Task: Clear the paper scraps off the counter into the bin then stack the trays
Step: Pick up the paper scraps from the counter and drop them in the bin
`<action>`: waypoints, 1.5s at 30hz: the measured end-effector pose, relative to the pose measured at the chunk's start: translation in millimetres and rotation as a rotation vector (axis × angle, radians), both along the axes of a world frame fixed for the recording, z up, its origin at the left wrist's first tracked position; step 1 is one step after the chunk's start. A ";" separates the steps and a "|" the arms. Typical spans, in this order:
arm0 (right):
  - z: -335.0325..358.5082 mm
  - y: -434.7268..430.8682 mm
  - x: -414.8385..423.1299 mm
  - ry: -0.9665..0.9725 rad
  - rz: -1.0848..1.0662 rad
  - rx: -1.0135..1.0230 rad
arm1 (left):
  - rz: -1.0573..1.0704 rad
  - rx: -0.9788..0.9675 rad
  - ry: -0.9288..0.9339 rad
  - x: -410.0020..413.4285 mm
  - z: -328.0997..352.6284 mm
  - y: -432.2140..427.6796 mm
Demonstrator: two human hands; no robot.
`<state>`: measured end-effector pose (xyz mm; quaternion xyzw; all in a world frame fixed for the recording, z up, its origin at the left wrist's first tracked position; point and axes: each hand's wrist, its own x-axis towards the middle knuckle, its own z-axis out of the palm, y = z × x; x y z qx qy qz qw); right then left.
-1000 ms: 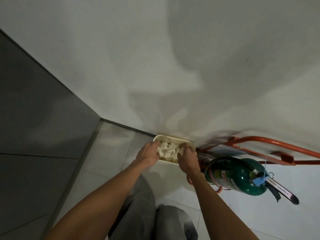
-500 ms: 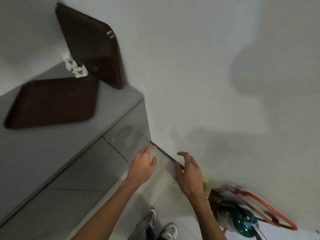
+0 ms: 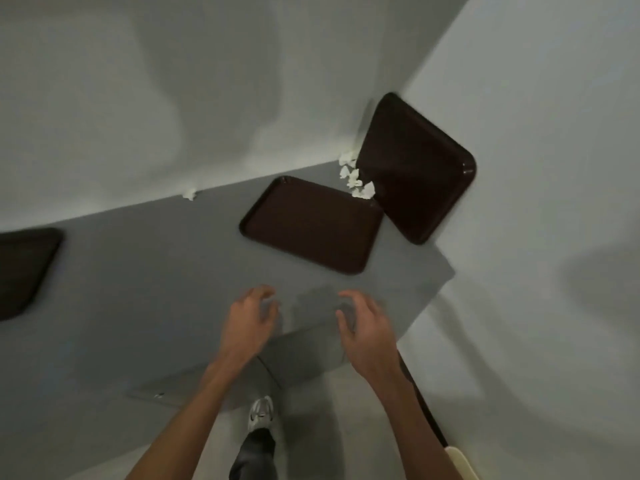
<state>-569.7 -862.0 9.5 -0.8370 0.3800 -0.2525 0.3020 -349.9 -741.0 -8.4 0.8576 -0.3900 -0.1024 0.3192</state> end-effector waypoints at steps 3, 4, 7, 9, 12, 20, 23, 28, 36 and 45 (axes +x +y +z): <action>-3.5 -14.5 69.3 0.070 0.070 0.019 | 0.051 0.056 0.020 78.5 -9.9 6.5; -5.0 -20.1 92.4 0.091 0.090 0.023 | 0.055 0.072 0.019 105.8 -13.2 5.7; -9.6 -34.8 155.7 0.127 0.108 0.023 | 0.095 0.125 0.009 183.6 -20.1 -3.7; -8.5 -38.9 190.6 0.132 0.089 0.038 | 0.104 0.141 -0.008 234.4 -24.9 -15.8; -7.3 -49.7 233.2 0.124 0.063 0.051 | 0.079 0.223 -0.037 310.3 -28.6 -45.8; -17.7 -95.4 290.8 0.158 -0.009 0.065 | 0.116 0.356 -0.041 463.6 -46.9 -134.1; -14.9 -118.0 294.6 0.194 -0.032 0.035 | 0.078 0.410 -0.025 506.6 -66.8 -158.7; -15.1 -158.9 284.9 0.244 -0.077 0.008 | 0.049 0.469 -0.051 511.2 -90.4 -176.7; -29.1 -271.9 266.0 0.509 -0.301 -0.084 | 0.075 0.380 -0.067 476.6 -85.3 -165.3; -70.5 -403.8 272.0 0.840 -0.081 -0.023 | -0.025 0.087 -0.157 360.7 -42.6 -201.0</action>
